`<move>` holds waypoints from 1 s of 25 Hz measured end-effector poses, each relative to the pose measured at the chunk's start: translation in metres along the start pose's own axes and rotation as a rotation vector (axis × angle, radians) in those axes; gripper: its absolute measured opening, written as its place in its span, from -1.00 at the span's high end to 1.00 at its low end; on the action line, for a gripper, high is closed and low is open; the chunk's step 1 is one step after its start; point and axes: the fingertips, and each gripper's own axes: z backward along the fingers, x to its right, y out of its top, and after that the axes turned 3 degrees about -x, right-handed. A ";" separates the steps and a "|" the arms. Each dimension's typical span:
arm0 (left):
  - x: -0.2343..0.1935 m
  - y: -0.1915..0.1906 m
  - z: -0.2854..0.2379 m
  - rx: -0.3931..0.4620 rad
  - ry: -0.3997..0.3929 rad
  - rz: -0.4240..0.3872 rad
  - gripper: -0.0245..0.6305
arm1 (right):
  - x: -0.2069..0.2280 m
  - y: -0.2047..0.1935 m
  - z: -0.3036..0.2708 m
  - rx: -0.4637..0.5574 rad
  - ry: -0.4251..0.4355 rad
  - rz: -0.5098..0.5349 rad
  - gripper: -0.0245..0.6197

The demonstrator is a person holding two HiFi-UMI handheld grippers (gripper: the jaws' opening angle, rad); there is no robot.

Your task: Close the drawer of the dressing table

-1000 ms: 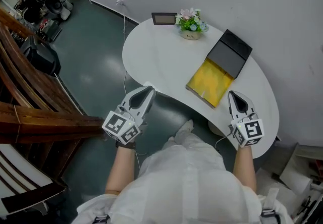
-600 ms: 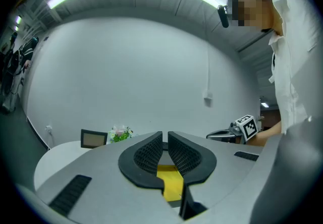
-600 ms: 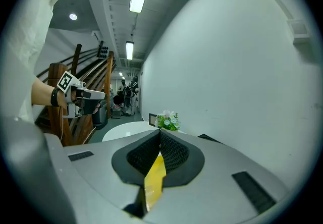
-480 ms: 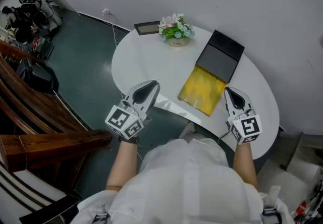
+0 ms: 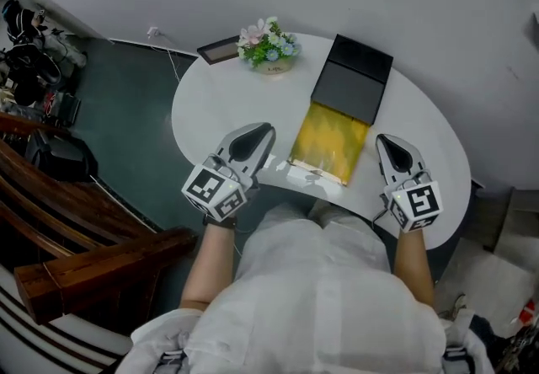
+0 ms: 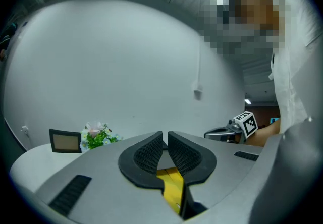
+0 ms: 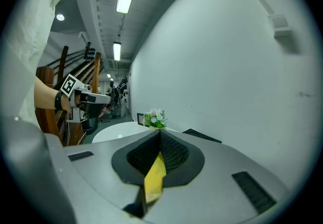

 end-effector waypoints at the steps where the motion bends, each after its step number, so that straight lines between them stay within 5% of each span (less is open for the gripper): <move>1: -0.001 0.001 -0.004 0.000 -0.014 -0.007 0.79 | 0.001 -0.003 0.001 -0.005 -0.010 -0.006 0.90; 16: -0.025 -0.008 -0.031 -0.068 -0.232 -0.011 0.79 | -0.028 -0.019 -0.007 -0.113 -0.105 -0.031 0.89; 25: -0.026 -0.042 -0.030 -0.140 -0.342 0.017 0.79 | -0.071 -0.046 -0.043 -0.257 -0.012 0.001 0.89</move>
